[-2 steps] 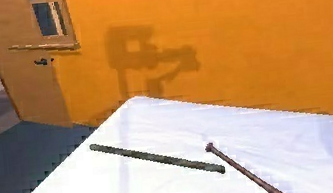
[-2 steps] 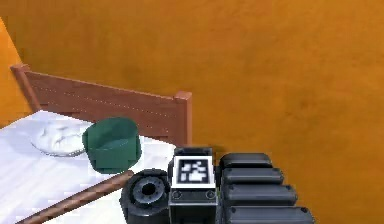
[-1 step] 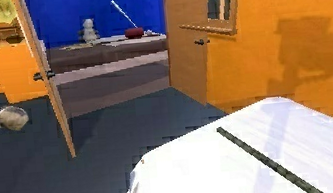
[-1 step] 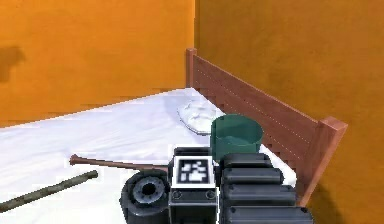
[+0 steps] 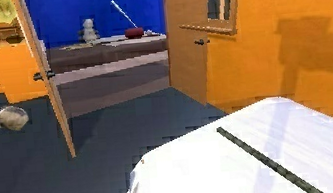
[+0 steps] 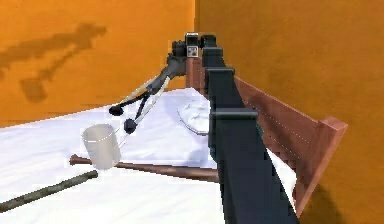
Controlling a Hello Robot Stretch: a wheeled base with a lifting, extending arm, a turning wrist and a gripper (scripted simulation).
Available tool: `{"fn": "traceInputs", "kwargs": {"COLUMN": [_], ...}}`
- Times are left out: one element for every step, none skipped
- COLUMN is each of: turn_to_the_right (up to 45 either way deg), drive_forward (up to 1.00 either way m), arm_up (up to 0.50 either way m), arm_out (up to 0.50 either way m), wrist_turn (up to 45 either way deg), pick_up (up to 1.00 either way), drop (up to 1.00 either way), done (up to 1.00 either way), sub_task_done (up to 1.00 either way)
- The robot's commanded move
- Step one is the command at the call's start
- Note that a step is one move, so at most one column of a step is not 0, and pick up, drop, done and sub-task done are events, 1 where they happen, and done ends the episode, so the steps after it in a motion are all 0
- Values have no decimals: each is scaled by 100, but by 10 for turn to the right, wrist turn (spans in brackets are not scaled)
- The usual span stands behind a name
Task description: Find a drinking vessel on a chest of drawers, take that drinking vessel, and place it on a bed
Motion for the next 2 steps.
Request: {"fn": "traceInputs", "kwargs": {"turn_to_the_right": [0,0], "drive_forward": [0,0], "arm_up": [0,-26], "arm_out": [0,0], "wrist_turn": [390,0], "pick_up": [0,0], "drop": [0,0], "done": [0,0], "sub_task_done": [0,0]}}
